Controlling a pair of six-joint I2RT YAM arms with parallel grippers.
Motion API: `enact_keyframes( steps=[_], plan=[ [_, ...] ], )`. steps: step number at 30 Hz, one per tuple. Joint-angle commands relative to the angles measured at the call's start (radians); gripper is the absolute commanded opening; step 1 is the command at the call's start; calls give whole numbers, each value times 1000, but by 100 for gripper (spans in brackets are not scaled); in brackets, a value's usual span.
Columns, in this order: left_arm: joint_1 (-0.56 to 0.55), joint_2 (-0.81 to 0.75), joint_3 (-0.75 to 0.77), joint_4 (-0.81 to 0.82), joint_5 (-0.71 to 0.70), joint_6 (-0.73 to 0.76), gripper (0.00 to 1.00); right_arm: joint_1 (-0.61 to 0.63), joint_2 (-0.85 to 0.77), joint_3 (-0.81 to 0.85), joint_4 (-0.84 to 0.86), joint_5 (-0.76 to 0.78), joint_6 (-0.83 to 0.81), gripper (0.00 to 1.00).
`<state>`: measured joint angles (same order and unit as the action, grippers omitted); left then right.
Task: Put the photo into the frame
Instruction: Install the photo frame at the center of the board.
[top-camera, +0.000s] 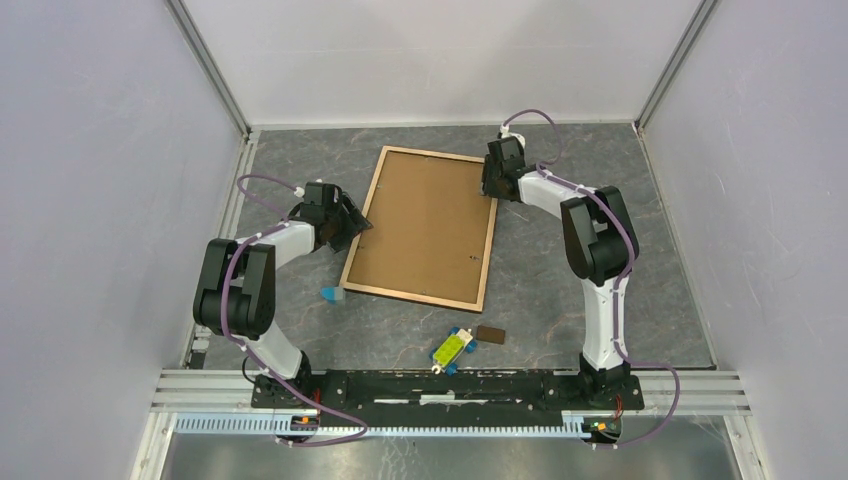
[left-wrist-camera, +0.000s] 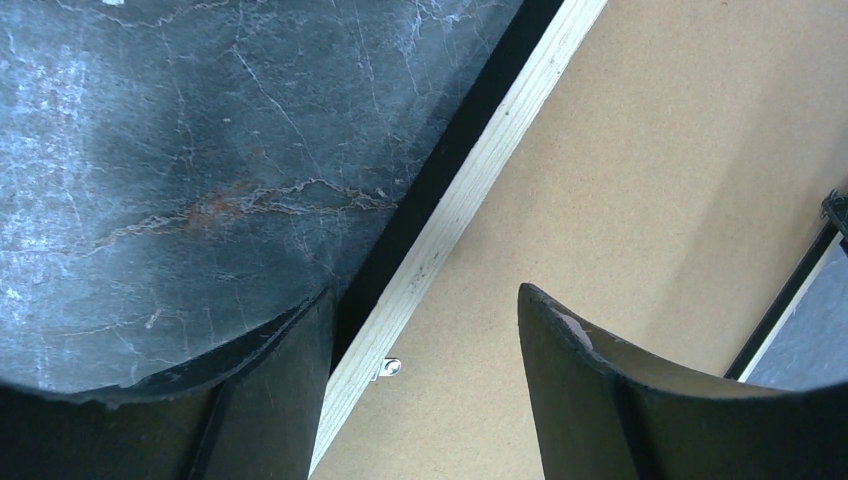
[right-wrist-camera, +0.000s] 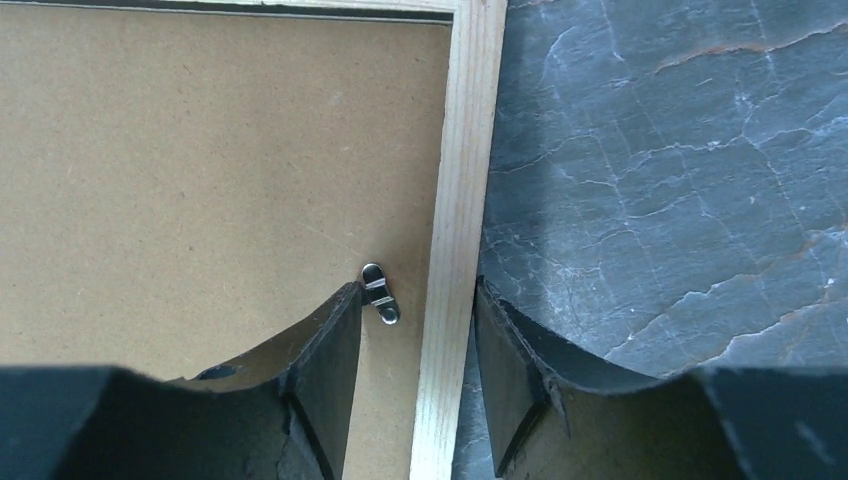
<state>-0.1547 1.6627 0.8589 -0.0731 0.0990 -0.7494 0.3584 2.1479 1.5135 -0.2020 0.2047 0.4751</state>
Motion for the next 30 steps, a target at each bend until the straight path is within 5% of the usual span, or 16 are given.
enact_keyframes(
  steps=[1, 10, 19, 23, 25, 30],
  plan=[
    [-14, 22, -17, -40, 15, -38, 73, 11, 58, -9, -51, 25, 58, 48],
    [-14, 23, -16, -40, 18, -38, 73, 18, 52, -17, -110, 31, 125, 38],
    [-14, 26, -15, -41, 19, -38, 73, 32, 48, 3, -153, 9, 218, 17],
    [-14, 25, -15, -42, 18, -38, 72, 36, 65, 60, -154, -9, 206, 17],
    [-14, 24, -18, -41, 16, -39, 72, 33, 74, 114, -169, -8, 156, 24],
    [-13, 19, -21, -42, 13, -41, 72, 27, -1, 170, -211, 24, -6, 62]
  ],
)
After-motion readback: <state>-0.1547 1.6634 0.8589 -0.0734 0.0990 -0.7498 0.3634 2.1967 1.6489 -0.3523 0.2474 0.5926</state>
